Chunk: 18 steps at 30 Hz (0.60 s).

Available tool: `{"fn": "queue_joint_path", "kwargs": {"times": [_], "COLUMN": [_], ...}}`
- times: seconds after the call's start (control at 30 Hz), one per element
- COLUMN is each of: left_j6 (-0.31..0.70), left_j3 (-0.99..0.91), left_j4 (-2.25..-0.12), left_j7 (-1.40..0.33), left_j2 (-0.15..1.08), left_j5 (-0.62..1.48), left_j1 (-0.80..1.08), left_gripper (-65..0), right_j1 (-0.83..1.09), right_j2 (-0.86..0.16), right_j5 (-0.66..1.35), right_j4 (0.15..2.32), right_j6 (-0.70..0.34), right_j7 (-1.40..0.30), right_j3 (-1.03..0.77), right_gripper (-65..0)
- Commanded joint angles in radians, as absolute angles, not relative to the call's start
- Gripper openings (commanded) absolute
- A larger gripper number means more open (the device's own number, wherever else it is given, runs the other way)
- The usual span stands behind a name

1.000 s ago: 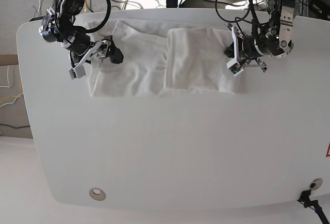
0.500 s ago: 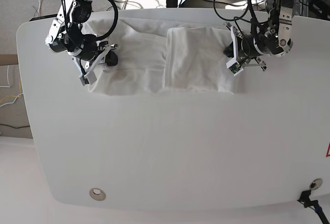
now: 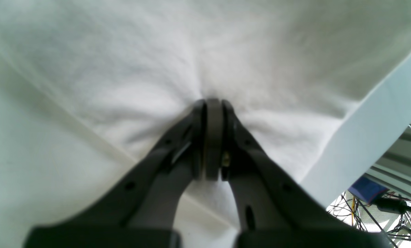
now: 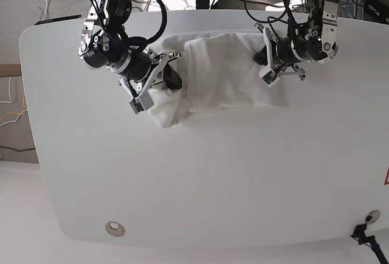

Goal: Fold the T-shirt properly
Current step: 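Grasp the bundle with the right gripper and fold it over toward the left gripper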

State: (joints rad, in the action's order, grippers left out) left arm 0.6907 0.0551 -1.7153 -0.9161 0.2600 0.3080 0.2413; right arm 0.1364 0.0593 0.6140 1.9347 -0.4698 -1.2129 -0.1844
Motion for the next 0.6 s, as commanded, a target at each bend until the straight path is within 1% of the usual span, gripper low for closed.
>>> {"fn": "queue_joint_path", "kwargs": {"times": [0.0,0.17,0.37,0.43,0.57], "left_j6": [0.698,0.698,0.698,0.698,0.698], "left_j3": [0.064,0.065,0.067,0.067,0.067], "left_j4": [-1.707,-1.707,-1.707,-1.707,-1.707], "left_j7": [-0.981,-0.981,-0.981,-0.981,-0.981], "left_j2": [0.263,0.263,0.263,0.263,0.266], "left_j5": [0.272,0.272,0.271,0.271,0.271], "left_j1": [0.255,0.254,0.223,0.209,0.205], "left_gripper": [-65.0,-65.0,-65.0,-65.0,-65.0], "right_j1": [0.128,0.124,0.127,0.124,0.094], "right_j2": [0.093,0.154,0.157,0.157,0.157], "right_j5": [0.648,0.645,0.644,0.644,0.65], "right_j4": [1.952,1.949,1.925,1.914,1.848], "right_j6": [-0.475,-0.47,-0.469,-0.469,-0.473], "right_j7": [-1.193,-1.193,-1.182,-1.15,-1.142], "right_j3": [-0.157,-0.079,0.007,0.015,0.018], "right_gripper": [-65.0,-65.0,-65.0,-65.0,-65.0]}}
